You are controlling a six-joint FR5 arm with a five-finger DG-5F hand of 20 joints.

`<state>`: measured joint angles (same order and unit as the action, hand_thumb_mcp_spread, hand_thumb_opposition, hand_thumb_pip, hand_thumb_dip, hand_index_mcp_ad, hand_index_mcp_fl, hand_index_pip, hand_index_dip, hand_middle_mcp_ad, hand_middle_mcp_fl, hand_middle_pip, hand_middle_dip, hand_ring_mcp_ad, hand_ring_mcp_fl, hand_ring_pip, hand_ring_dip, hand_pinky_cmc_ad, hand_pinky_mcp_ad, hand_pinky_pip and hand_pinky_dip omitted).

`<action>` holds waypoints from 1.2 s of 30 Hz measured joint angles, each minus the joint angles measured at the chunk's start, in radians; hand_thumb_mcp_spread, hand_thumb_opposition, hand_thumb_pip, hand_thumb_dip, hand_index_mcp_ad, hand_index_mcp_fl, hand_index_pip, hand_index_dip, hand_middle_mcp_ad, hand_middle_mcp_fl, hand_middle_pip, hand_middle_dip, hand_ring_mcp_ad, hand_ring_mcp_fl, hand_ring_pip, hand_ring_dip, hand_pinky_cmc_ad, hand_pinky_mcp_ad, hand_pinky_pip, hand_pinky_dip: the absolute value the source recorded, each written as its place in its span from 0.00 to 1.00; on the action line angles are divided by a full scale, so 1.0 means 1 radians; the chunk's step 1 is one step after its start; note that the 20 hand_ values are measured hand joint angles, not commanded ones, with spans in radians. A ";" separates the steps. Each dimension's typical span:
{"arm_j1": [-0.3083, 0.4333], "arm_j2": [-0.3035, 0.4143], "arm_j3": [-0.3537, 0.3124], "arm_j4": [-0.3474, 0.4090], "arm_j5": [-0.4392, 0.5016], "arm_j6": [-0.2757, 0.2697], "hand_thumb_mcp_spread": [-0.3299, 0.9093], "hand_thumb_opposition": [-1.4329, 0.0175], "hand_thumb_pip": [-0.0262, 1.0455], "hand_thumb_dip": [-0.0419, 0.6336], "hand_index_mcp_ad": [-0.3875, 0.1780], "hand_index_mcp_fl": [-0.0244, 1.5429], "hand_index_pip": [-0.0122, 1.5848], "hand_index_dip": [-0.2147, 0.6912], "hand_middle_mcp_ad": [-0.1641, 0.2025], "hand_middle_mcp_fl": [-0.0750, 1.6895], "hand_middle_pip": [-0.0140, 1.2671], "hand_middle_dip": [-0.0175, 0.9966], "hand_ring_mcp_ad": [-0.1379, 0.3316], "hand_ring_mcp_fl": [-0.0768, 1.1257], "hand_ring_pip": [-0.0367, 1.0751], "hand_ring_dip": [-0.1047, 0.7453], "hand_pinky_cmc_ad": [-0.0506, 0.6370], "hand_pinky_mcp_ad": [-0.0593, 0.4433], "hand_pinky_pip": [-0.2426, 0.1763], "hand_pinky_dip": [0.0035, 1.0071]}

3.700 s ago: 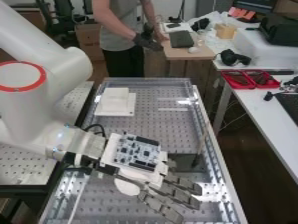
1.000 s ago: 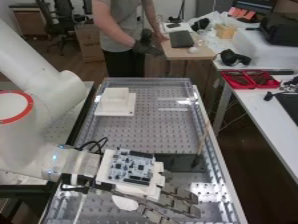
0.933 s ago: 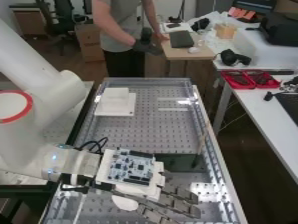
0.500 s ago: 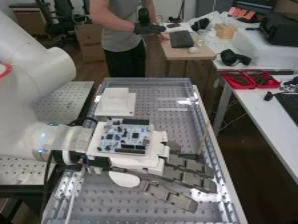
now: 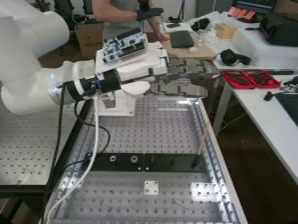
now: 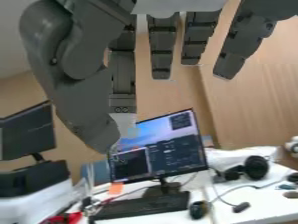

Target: Grab the paper clip and place it in the clear container

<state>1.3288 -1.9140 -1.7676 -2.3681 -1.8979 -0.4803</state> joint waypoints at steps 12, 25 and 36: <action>0.187 0.055 -0.074 0.043 -0.010 0.006 0.62 0.35 0.64 0.46 0.42 0.35 0.95 0.35 0.63 0.16 0.11 0.19 0.51 0.10 0.12 0.23 0.62 0.62 0.70 0.19; 0.347 -0.009 -0.075 0.026 0.153 -0.001 0.62 0.35 0.64 0.45 0.42 0.35 0.95 0.35 0.63 0.16 0.11 0.19 0.51 0.10 0.12 0.23 0.62 0.62 0.70 0.19; 0.391 -0.144 0.016 -0.049 0.303 0.041 0.63 0.35 0.64 0.46 0.42 0.35 0.95 0.35 0.63 0.16 0.11 0.19 0.51 0.10 0.12 0.23 0.62 0.62 0.70 0.19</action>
<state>1.7201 -2.0582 -1.7519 -2.4173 -1.5946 -0.4392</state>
